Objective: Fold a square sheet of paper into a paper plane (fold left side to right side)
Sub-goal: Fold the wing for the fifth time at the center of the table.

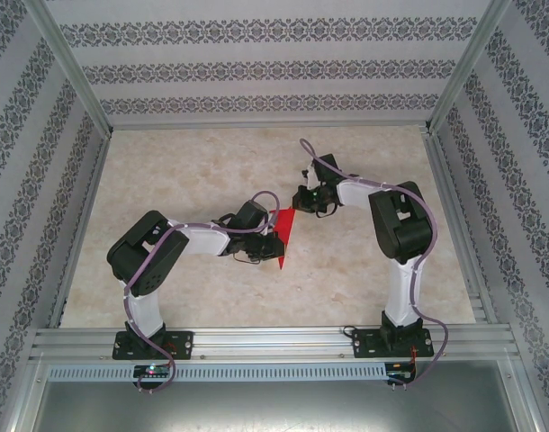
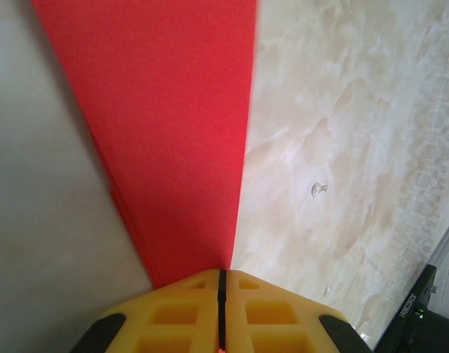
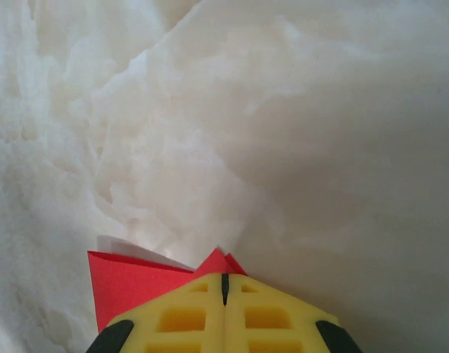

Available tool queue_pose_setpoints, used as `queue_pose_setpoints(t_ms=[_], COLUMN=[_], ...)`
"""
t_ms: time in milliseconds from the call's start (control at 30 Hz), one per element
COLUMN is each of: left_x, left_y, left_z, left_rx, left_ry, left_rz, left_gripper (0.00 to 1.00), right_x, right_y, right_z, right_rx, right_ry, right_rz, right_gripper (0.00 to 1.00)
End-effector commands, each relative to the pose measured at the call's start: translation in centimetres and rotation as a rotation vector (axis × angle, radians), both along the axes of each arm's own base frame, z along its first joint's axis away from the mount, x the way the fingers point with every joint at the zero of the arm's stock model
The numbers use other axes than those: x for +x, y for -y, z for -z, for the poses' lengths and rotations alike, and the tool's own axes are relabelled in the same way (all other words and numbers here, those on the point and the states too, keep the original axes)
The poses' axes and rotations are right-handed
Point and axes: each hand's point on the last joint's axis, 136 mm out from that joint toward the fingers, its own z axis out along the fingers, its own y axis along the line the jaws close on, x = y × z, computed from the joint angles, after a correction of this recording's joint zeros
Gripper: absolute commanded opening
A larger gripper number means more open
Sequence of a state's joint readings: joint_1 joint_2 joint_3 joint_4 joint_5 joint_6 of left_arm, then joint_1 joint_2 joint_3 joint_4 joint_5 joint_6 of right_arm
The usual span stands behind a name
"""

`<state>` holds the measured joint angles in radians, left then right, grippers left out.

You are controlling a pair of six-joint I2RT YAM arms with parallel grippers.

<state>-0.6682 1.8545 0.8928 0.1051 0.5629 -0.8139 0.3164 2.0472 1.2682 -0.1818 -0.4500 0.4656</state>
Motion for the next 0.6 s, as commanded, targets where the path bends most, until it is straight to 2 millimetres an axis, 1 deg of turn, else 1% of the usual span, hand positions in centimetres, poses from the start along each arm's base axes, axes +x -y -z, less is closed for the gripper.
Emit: queue_pose_setpoints(t_ms=[0,100,167,267,367,433,567], left_x=[-3.8,-3.7,-3.5,-3.4,-3.4,-3.3,-3.3], left_y=[-2.6,-2.4,-2.3,-2.0,-2.0,-2.0,-1.9], left_z=[4.5,4.4,4.3,4.1,4.1,4.1,4.1], left_rx=[0.166,0.161,0.156,0.152,0.155,0.157,0.156], left_ry=[-0.135,-0.129,-0.124,-0.117,-0.117,-0.113,-0.113], left_rz=[0.024,0.023,0.024,0.022,0.025,0.023,0.024], left_gripper=[0.11,0.11,0.11,0.11,0.11,0.11,0.12], right_x=[2.5,2.9,2.6,0.8,-2.0,-3.9,-6.2], right_y=[2.0,2.3,2.2,1.5,-0.2,-1.2,-3.6], right_z=[-0.7,-2.2,-3.4,-5.3,-6.6,-6.6,-5.4], right_rx=[-0.051,-0.036,-0.015,0.035,0.118,0.144,0.196], right_ry=[0.084,0.115,0.136,0.153,0.141,0.115,0.049], right_rz=[0.053,0.060,0.063,0.046,0.012,-0.008,-0.047], right_gripper=[0.00,0.00,0.00,0.00,0.00,0.00,0.00])
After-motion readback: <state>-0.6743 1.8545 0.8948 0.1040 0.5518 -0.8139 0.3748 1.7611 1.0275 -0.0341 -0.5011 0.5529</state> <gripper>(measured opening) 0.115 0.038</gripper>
